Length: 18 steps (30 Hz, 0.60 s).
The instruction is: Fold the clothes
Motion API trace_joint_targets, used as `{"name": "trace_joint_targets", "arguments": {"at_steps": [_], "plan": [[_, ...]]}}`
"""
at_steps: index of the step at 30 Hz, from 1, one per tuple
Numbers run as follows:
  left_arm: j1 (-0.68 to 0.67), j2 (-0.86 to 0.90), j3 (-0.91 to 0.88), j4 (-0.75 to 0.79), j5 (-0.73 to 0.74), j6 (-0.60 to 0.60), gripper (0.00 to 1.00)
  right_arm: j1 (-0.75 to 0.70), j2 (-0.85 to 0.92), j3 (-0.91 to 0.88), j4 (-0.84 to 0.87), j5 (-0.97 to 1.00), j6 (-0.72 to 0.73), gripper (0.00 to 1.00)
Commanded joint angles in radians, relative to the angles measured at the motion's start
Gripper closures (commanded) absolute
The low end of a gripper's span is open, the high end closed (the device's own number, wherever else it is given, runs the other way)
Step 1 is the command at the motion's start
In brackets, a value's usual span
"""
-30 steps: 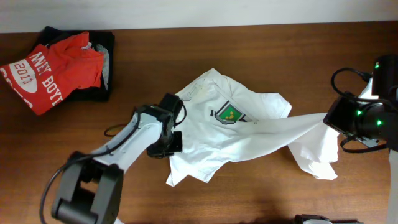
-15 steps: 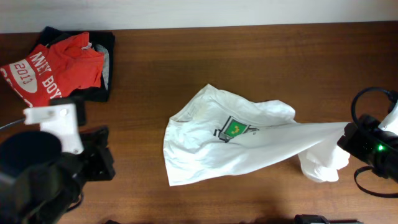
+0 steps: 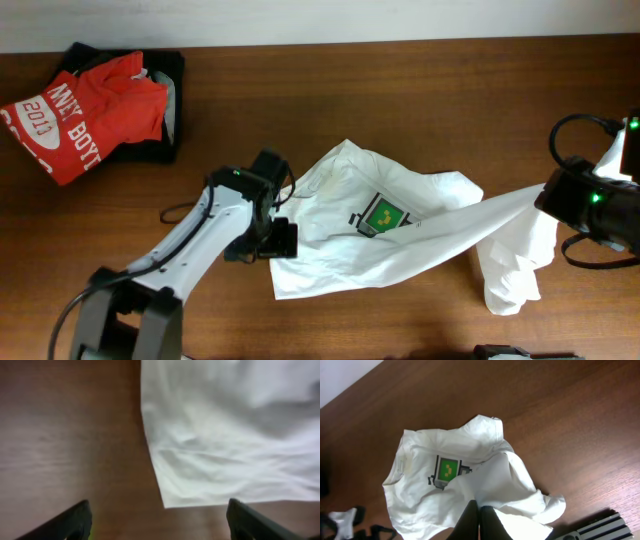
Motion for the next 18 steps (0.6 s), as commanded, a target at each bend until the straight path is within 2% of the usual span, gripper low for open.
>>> {"name": "trace_joint_targets", "arguments": {"at_steps": [1,4,7,10,12,13,14,17,18], "plan": [[-0.006,0.021,-0.154,0.156,0.056,-0.028,0.15,0.005,-0.001,0.011,-0.006,0.026,-0.006,0.96],[-0.016,0.022,-0.205,0.235,0.040,-0.060,0.21,0.005,-0.001,0.011,-0.006,0.026,-0.006,0.96],[-0.105,0.042,-0.208,0.249,-0.048,-0.127,0.21,0.005,-0.001,0.011,-0.006,0.026,-0.006,0.96],[-0.148,0.121,-0.208,0.264,-0.064,-0.150,0.23,0.005,-0.001,0.011,-0.006,0.026,-0.007,0.96],[-0.147,0.165,-0.208,0.268,-0.065,-0.150,0.53,0.005,-0.001,0.011,-0.006,0.026,-0.007,0.96],[-0.147,0.165,-0.207,0.267,-0.065,-0.150,0.93,0.005,-0.001,0.011,-0.006,0.026,-0.007,0.96],[-0.147,0.165,-0.204,0.267,-0.065,-0.149,0.99,0.005,-0.001,0.011,-0.006,0.026,-0.007,0.96],[-0.148,0.158,-0.127,0.154,-0.126,-0.150,0.99,0.005,-0.001,0.011,-0.006,0.026,-0.007,0.96],[-0.148,0.140,-0.063,0.068,-0.157,-0.150,0.99,0.005,-0.001,0.011,-0.006,0.026,-0.007,0.96]]}}
